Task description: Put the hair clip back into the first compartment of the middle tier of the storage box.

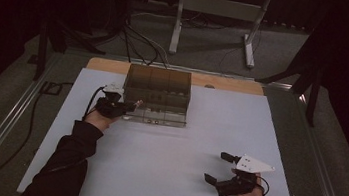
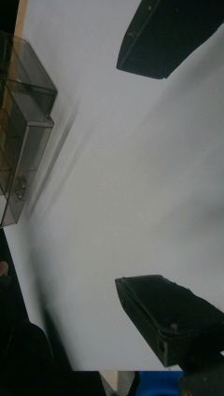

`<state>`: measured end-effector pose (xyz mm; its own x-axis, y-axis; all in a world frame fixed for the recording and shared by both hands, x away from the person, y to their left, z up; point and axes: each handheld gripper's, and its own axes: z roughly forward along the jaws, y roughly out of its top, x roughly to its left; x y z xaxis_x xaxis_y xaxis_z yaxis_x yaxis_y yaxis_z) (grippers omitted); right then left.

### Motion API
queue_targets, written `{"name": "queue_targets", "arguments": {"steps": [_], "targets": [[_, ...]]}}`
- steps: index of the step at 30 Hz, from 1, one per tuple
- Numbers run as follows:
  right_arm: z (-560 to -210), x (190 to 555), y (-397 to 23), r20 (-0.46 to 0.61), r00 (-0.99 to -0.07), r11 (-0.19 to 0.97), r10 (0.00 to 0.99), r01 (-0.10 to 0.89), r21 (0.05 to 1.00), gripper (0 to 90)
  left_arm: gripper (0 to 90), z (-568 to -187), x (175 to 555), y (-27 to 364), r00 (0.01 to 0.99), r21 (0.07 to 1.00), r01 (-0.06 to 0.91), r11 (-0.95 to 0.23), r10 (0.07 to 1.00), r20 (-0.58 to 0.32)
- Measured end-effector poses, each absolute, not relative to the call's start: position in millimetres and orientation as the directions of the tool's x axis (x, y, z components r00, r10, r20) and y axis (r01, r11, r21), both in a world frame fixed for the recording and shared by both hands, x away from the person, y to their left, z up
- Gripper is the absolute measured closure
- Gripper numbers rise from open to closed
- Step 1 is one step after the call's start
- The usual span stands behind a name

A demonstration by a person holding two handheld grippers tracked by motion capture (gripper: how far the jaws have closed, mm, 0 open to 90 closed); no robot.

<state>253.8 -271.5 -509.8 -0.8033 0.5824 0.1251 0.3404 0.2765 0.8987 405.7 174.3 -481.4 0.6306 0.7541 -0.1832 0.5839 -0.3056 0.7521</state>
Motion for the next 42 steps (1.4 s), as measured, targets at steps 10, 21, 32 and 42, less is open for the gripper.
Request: {"name": "queue_targets", "arguments": {"steps": [10,21,32,42], "targets": [[-510,254,-272,0.125,-0.803,0.277,0.583,0.341,0.898,0.0,87.1,-486,410,174,0.616,0.712,0.626,-0.317,0.761,-0.202],[-509,253,-272,0.123,-0.802,0.276,0.585,0.339,0.9,0.0,87.0,-487,415,171,0.601,0.688,0.652,-0.318,0.771,-0.213],[-510,253,-272,0.123,-0.801,0.276,0.586,0.34,0.899,0.0,86.9,-486,416,171,0.592,0.691,0.658,-0.297,0.772,-0.232],[-509,253,-272,0.123,-0.801,0.276,0.586,0.34,0.899,0.0,68.4,-478,412,169,0.583,0.714,0.637,-0.291,0.787,-0.199]]}}
